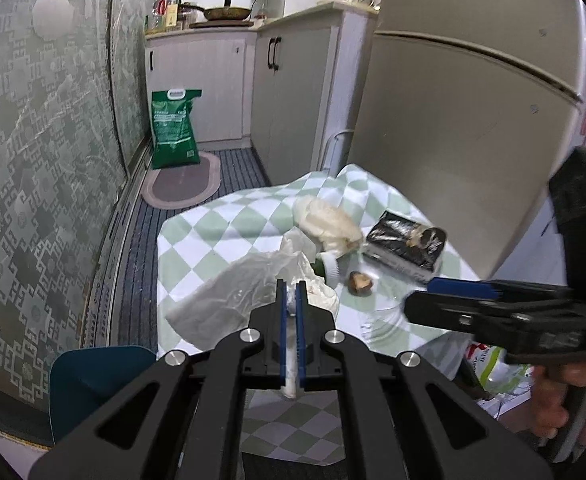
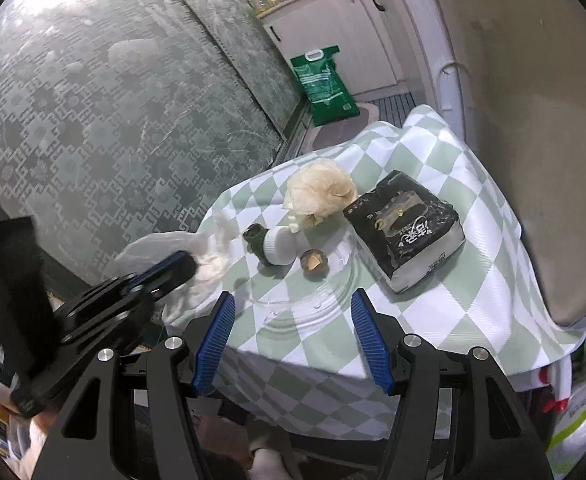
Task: Collect trash
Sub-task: 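Grasp the white tissue with the left gripper while the right gripper approaches the clear container, then grasp the clear plastic container with the right gripper and lift it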
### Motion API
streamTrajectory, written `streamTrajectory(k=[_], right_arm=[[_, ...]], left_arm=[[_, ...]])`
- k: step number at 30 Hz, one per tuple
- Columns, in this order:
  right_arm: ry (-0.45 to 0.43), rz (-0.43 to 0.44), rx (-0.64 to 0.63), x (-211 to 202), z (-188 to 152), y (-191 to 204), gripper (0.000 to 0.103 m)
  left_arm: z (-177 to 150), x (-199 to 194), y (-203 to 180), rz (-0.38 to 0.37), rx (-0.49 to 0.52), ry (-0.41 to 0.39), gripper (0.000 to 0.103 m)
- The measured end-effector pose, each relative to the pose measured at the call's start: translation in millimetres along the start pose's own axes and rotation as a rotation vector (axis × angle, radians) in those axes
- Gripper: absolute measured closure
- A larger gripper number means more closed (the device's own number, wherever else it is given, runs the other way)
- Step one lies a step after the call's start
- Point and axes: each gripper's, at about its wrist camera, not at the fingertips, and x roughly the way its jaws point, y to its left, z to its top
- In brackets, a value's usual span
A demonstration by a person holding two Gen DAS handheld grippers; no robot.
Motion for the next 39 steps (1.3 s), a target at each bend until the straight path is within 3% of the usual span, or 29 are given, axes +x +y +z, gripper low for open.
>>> streamTrajectory(k=[8, 13, 21, 30, 39], right_arm=[[-0.024, -0.05, 0.077, 14, 7, -7, 0.042], [-0.019, -0.087, 0.078, 24, 8, -10, 0.068], [-0.025, -0.116, 0.084, 24, 7, -17, 0.097], [-0.048, -0.166, 0.065, 9, 8, -7, 0.097], [-0.054, -0.311, -0.01, -13, 9, 5, 0.1]], left_arm=[[2, -20, 14, -0.026, -0.023, -0.041, 0.098], [1, -29, 27, -0.017, -0.035, -0.059, 0.098], [4, -48, 49, -0.01, -0.07, -0.095, 0.098], [7, -68, 75, 0.033, -0.125, -0.121, 0.098], [6, -75, 84, 0.04, -0.138, -0.118, 0.098]])
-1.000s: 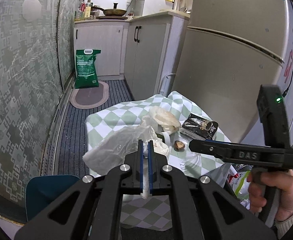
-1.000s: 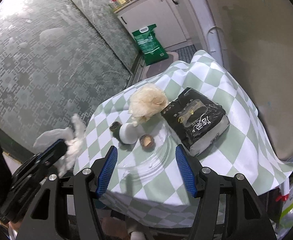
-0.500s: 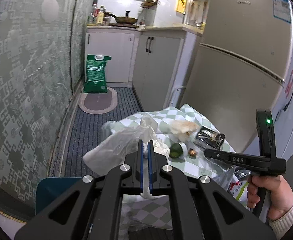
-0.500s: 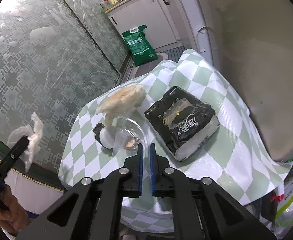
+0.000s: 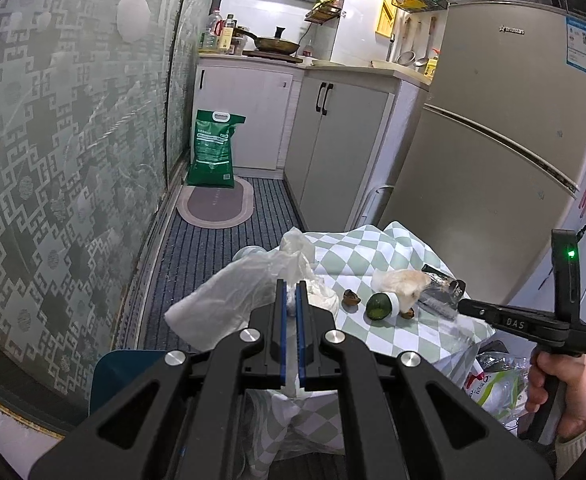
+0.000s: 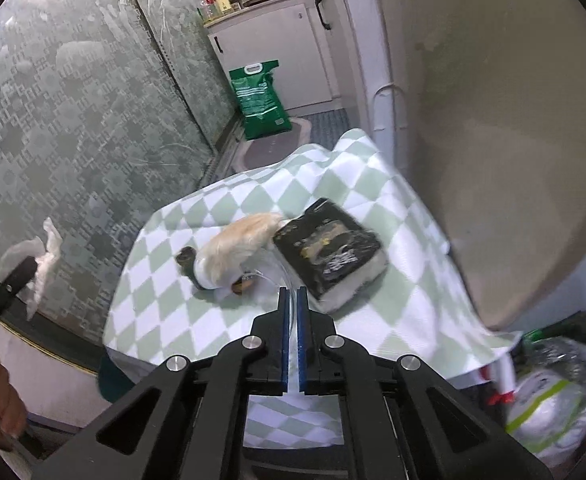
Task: Collect trash
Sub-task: 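Grasp the clear plastic container with the right gripper and lift it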
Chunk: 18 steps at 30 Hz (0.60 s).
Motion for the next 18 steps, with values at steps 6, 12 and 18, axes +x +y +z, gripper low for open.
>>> streamTrajectory(k=[6, 12, 18], right_arm=[[-0.044, -0.061, -0.038, -14, 5, -1, 0.1], [-0.073, -0.024, -0.074, -23, 13, 23, 0.1], [-0.087, 0.032, -0.126, -25, 17, 57, 0.1]], left_arm=[[1, -4, 4, 0.0, -0.008, -0.002, 0.098], [-2, -4, 11, 0.031, -0.015, 0.022, 0.098], [-10, 2, 36, 0.082, -0.041, 0.077, 0.098]])
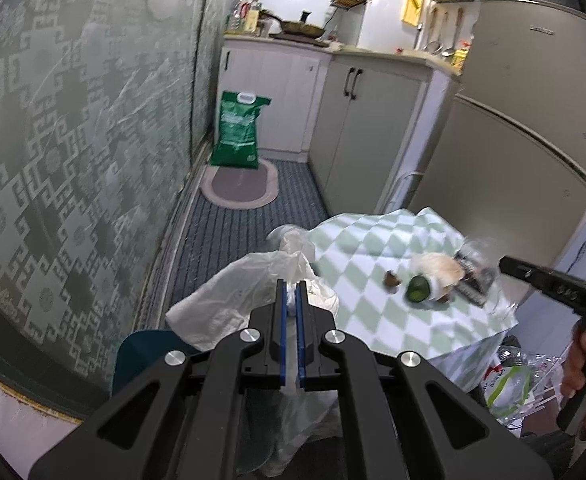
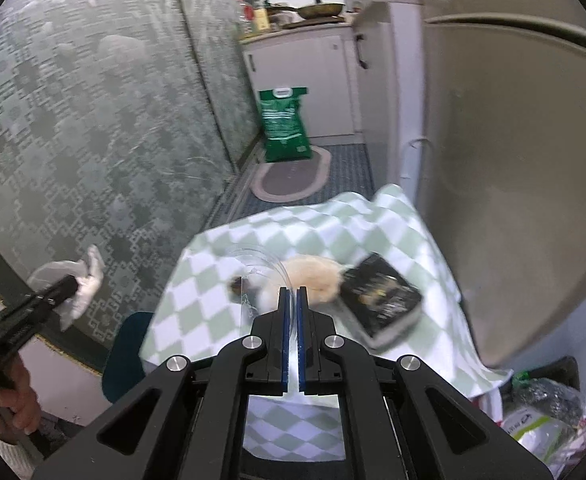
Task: Collect trash
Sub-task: 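Grasp the clear plastic container with the right gripper and lift it, then drop the tissue and clear container into the teal bin with both grippers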
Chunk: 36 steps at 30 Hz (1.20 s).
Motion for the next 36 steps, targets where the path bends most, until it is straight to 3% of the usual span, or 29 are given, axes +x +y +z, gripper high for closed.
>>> streamTrajectory(k=[11, 22, 28, 31, 36], right_arm=[[0.031, 0.093, -0.086, 24, 5, 58, 0.1], [0.089, 0.178, -0.199, 52, 4, 128, 0.1], [0.127, 0.202, -0.242, 69, -2, 158, 0.1], [0.149, 0.206, -0.267, 80, -7, 170, 0.1], [0.189, 0.202, -0.302, 95, -17, 187, 0.1]], left_arm=[[-21, 23, 41, 0.077, -0.013, 0.132, 0.098], [-53, 52, 79, 0.117, -0.024, 0.315, 0.097], [-66, 65, 93, 0.118, -0.032, 0.383, 0.089], [-69, 66, 98, 0.115, -0.039, 0.393, 0.076], [-72, 68, 108, 0.139, -0.047, 0.406, 0.073]])
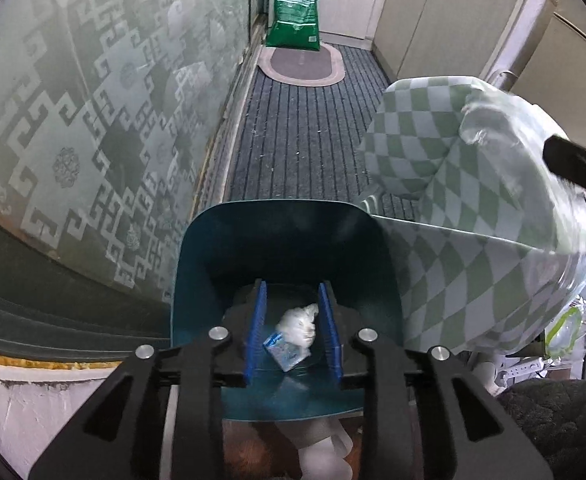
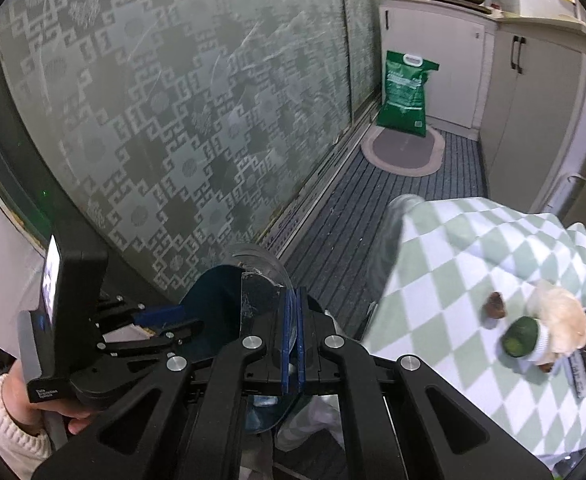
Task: Collect trash
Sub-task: 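Drop the tissue and clear container into the teal bin with both grippers, then move both grippers back over the table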
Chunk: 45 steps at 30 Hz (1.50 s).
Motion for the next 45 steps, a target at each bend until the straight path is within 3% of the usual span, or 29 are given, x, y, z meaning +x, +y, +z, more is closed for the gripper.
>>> streamTrajectory(k=[6, 22, 29, 32, 33, 37, 45], right_arm=[[0.046, -0.003, -0.043, 20, -5, 19, 0.1], [0.171, 0.019, -0.107, 67, -22, 52, 0.1], [0.223, 0.066, -0.074, 80, -34, 51, 0.099], [0.217, 0.091, -0.065, 80, -36, 52, 0.077], [0.209, 0.097, -0.064, 80, -35, 53, 0.064], [0.162, 0.129, -0.066, 67, -30, 56, 0.062], [0.039, 0.146, -0.034, 27, -16, 40, 0.055]], left_arm=[[1, -2, 6, 0.024, -0.003, -0.018, 0.068], [11, -77, 12, 0.014, -0.042, -0.359, 0.07], [12, -92, 11, 0.013, -0.039, -0.45, 0.071], [11, -103, 12, -0.005, -0.051, -0.497, 0.072], [11, -107, 12, -0.014, -0.055, -0.522, 0.072], [9, -123, 10, -0.044, -0.071, -0.594, 0.072], [9, -139, -10, -0.114, -0.056, -0.666, 0.06]])
